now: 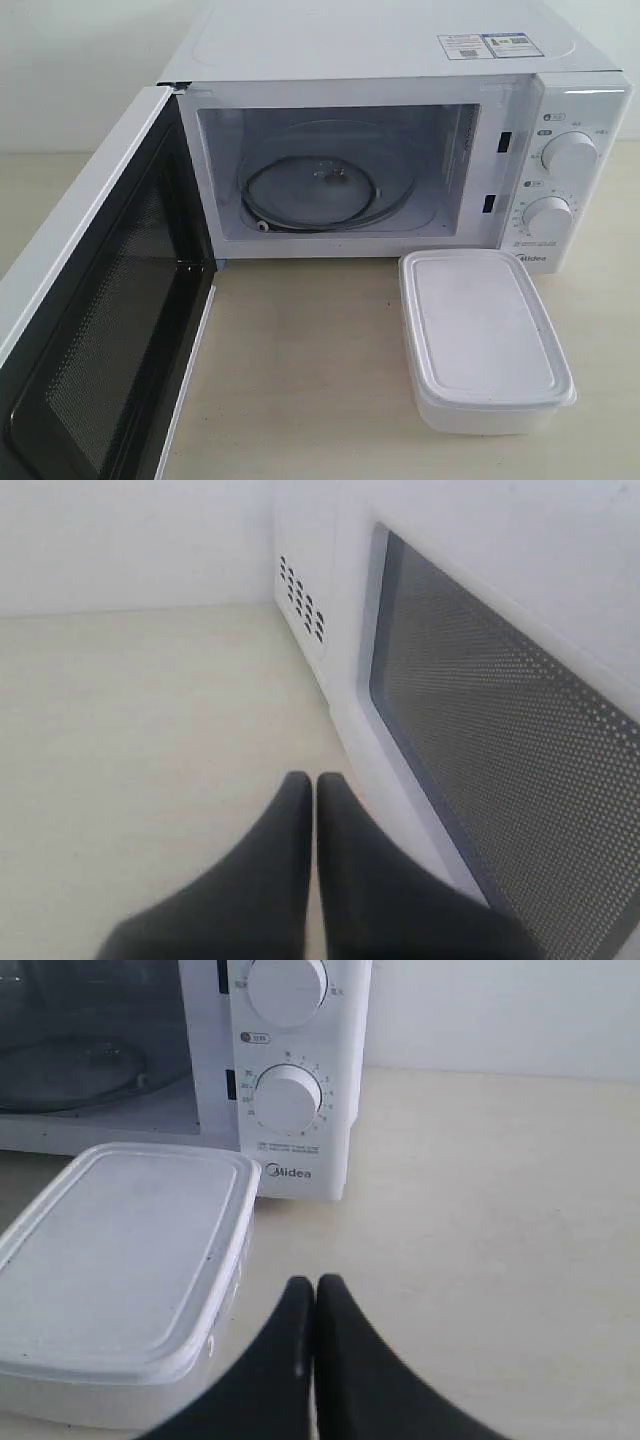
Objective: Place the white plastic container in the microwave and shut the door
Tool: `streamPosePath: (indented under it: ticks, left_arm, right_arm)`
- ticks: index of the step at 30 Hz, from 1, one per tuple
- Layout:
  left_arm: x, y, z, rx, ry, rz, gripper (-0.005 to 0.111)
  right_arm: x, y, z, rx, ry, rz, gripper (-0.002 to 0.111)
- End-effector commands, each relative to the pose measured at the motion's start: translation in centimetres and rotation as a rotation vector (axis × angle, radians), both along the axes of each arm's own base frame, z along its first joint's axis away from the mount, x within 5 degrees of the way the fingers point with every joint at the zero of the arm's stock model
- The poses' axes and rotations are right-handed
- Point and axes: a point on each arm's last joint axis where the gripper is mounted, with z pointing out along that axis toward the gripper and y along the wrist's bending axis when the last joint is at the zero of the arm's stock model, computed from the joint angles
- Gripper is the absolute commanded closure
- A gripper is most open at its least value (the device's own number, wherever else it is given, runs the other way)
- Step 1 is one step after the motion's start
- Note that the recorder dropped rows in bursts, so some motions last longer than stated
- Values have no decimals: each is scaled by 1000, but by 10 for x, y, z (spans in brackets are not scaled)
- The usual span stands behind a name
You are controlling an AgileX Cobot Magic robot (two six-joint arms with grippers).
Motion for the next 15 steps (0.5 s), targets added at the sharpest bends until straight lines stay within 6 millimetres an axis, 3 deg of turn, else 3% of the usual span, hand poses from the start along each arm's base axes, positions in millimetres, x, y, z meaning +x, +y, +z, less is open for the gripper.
streamPosePath:
  ticks: [1, 8, 15]
  left_arm:
    - [0, 0, -1, -7, 2, 5, 103]
    - [0, 0, -1, -7, 2, 5, 103]
    - [0, 0, -1, -7, 2, 5, 103]
  right_arm:
    - [0, 0, 3, -30, -38, 8, 108]
    - [1, 9, 41, -11, -456, 95, 108]
    - [-6, 13, 62, 31, -700, 147, 108]
